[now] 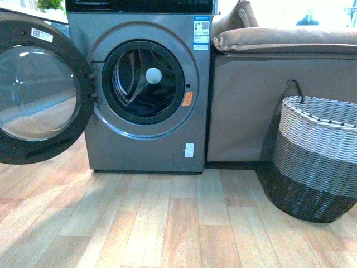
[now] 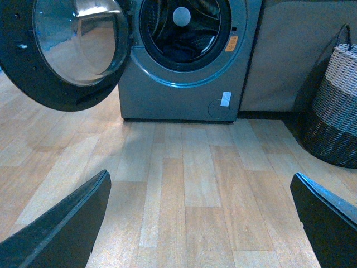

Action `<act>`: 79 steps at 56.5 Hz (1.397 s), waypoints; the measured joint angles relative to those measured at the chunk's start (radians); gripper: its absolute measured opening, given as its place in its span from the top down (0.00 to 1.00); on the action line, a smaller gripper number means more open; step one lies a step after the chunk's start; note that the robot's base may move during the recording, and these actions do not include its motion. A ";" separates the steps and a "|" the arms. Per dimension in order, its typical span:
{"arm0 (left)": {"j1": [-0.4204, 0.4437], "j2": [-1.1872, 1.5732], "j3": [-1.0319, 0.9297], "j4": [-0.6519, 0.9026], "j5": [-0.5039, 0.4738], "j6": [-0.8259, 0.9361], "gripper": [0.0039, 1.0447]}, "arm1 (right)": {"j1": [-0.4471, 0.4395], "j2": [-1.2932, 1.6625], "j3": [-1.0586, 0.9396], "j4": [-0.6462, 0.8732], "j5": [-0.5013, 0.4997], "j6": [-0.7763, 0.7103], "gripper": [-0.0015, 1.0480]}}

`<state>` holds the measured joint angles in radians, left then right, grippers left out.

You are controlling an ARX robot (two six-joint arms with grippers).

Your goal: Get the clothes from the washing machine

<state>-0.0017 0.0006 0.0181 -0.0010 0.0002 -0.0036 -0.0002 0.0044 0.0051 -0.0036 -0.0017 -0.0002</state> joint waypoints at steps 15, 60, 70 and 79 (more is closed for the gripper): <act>0.000 0.000 0.000 0.000 0.000 0.000 0.06 | 0.000 0.000 0.000 0.000 0.000 0.000 0.07; 0.000 -0.001 0.000 0.000 -0.001 0.000 0.06 | 0.000 0.000 0.000 0.000 -0.004 0.000 0.07; 0.000 0.002 0.000 0.000 0.000 0.000 0.06 | 0.000 0.000 0.000 0.001 0.001 0.000 0.07; 0.000 0.002 0.000 0.000 -0.002 0.000 0.06 | 0.000 0.000 0.000 0.002 0.003 0.000 0.07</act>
<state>-0.0021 0.0021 0.0181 -0.0013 -0.0017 -0.0036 -0.0002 0.0044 0.0055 -0.0021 0.0010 -0.0002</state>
